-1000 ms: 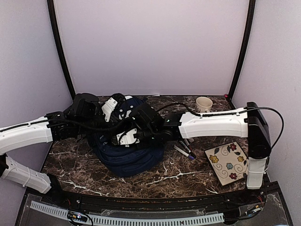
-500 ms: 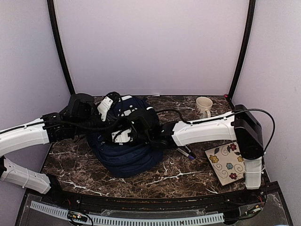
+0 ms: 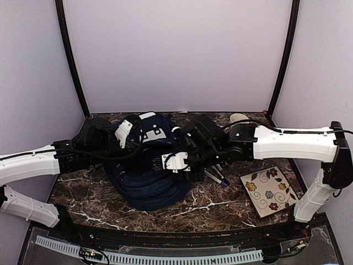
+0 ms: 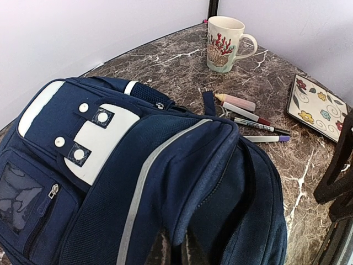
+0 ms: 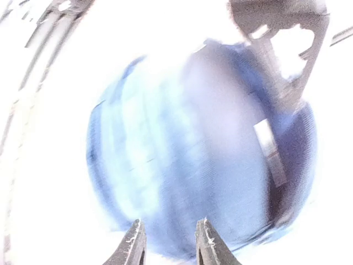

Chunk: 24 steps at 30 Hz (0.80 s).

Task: Pack the student bag
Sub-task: Place the pen in the upper front pocket of the bag, then pick up the pen from the center of the board.

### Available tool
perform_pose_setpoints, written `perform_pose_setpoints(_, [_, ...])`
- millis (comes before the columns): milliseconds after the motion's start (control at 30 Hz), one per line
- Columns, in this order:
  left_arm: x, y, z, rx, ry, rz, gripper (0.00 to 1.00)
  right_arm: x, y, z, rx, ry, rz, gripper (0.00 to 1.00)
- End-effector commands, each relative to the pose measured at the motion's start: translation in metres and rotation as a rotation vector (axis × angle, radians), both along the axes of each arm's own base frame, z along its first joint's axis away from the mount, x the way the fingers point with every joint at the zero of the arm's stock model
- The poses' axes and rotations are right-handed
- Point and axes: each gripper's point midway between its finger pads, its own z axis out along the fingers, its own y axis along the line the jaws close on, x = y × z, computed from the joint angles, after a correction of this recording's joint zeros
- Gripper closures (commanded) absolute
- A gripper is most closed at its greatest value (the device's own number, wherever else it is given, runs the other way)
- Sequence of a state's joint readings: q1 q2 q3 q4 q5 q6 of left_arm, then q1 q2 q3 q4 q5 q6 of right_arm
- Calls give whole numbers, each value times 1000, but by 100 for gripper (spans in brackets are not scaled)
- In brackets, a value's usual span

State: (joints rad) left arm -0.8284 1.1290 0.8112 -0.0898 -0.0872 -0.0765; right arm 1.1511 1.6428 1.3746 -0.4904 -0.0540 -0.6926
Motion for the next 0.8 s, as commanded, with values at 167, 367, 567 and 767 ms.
perform_pose_setpoints(167, [5, 0, 28, -116, -69, 31, 100, 14, -111, -72, -165, 318, -292, 69])
perform_pose_setpoints(367, [2, -1, 26, -127, -49, 25, 100, 55, -176, -111, -277, 466, -548, 72])
perform_pose_setpoints(567, [1, -1, 20, -124, -28, 24, 100, 116, -198, -117, -248, 494, -778, 74])
perform_pose_setpoints(767, [-2, 0, 22, -144, -22, 25, 100, 174, -217, -131, -236, 493, -963, 75])
